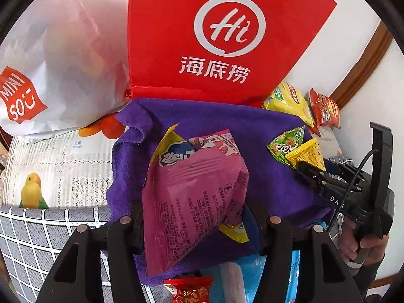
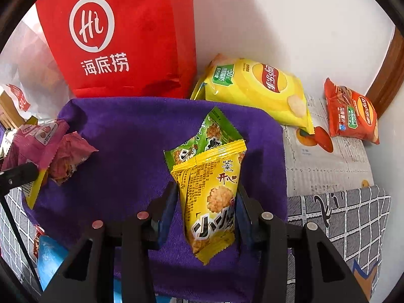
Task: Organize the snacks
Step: 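Open the right tool over the towel while the left tool releases the pink bag, then move both open tools back down toward the snack pile, then grasp the pale pink snack with the right tool while the left tool grasps the red-gold packet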
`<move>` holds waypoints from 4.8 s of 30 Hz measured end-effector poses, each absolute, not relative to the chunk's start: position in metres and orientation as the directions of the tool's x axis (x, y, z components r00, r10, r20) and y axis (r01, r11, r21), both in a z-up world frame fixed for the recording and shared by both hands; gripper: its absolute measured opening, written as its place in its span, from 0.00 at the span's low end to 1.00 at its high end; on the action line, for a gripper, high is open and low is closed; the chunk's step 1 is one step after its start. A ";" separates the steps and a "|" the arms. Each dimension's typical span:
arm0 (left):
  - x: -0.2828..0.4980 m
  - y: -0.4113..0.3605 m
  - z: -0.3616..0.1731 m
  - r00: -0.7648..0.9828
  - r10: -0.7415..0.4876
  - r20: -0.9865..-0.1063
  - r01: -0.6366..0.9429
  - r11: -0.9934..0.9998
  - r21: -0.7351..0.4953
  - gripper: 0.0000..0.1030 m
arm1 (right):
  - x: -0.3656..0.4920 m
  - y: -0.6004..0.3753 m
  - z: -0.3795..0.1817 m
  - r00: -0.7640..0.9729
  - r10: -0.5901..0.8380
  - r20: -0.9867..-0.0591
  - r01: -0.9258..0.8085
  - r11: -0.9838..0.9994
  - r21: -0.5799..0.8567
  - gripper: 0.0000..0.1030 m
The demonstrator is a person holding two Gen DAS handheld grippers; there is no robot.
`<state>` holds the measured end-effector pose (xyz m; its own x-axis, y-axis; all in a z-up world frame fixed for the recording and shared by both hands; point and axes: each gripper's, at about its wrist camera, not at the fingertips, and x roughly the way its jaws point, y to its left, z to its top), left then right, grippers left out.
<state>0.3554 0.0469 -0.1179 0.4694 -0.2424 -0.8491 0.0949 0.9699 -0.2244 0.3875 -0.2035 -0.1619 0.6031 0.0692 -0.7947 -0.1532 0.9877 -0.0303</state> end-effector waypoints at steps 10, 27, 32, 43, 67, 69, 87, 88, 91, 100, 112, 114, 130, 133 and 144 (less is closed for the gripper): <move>0.355 0.037 -0.121 0.459 -0.241 -0.855 0.113 0.970 -0.213 0.56 | 0.377 -0.197 -0.146 0.651 0.084 -0.754 -0.175 0.984 -0.041 0.70; 0.348 0.034 -0.110 0.468 -0.299 -0.832 0.145 0.954 -0.261 0.80 | 0.367 -0.201 -0.125 0.676 0.146 -0.722 -0.172 0.984 0.038 0.88; 0.343 0.040 -0.100 0.487 -0.305 -0.818 0.149 0.952 -0.267 0.80 | 0.360 -0.202 -0.115 0.698 0.139 -0.703 -0.165 0.986 0.031 0.88; 0.325 0.043 -0.074 0.547 -0.266 -0.794 0.122 0.964 -0.238 0.80 | 0.314 -0.192 -0.082 0.763 0.104 -0.638 -0.163 0.986 -0.034 0.96; 0.201 0.076 -0.033 0.635 -0.174 -0.753 0.044 0.981 -0.189 0.79 | 0.175 -0.182 -0.093 0.750 0.168 -0.640 -0.181 0.982 0.046 0.72; 0.190 0.079 -0.042 0.626 -0.174 -0.761 0.038 0.980 -0.193 0.79 | 0.165 -0.178 -0.108 0.728 0.202 -0.656 -0.207 0.976 0.071 0.71; 0.161 0.106 -0.094 0.562 -0.205 -0.801 0.051 0.976 -0.213 0.79 | 0.169 -0.130 -0.225 0.549 0.227 -0.805 -0.315 0.948 0.053 0.79; 0.164 0.106 -0.096 0.554 -0.214 -0.804 0.060 0.974 -0.218 0.79 | 0.170 -0.131 -0.226 0.554 0.234 -0.799 -0.310 0.949 0.063 0.80; 0.171 0.103 -0.102 0.534 -0.235 -0.812 0.089 0.971 -0.223 0.79 | 0.172 -0.132 -0.228 0.559 0.253 -0.789 -0.300 0.950 0.092 0.74; 0.185 0.097 -0.107 0.489 -0.310 -0.816 0.189 0.950 -0.248 0.79 | 0.156 -0.137 -0.216 0.584 0.221 -0.781 -0.276 0.959 0.065 0.41; 0.186 0.095 -0.111 0.454 -0.354 -0.818 0.255 0.931 -0.262 0.79 | 0.149 -0.125 -0.229 0.613 0.155 -0.775 -0.214 0.977 0.026 0.41; 0.183 0.097 -0.111 0.460 -0.348 -0.817 0.244 0.934 -0.261 0.79 | 0.143 -0.130 -0.227 0.625 0.143 -0.767 -0.196 0.980 0.023 0.38; 0.136 0.072 -0.111 0.514 -0.240 -0.824 0.161 0.970 -0.182 0.77 | 0.095 -0.199 -0.217 0.684 0.114 -0.720 -0.109 0.993 0.053 0.33; 0.131 0.066 -0.113 0.514 -0.221 -0.829 0.155 0.974 -0.164 0.77 | 0.096 -0.204 -0.224 0.670 0.128 -0.731 -0.114 0.991 0.069 0.37; 0.153 0.049 -0.121 0.508 -0.157 -0.847 0.141 0.985 -0.098 0.68 | 0.103 -0.205 -0.234 0.688 0.145 -0.711 -0.134 0.988 0.072 0.30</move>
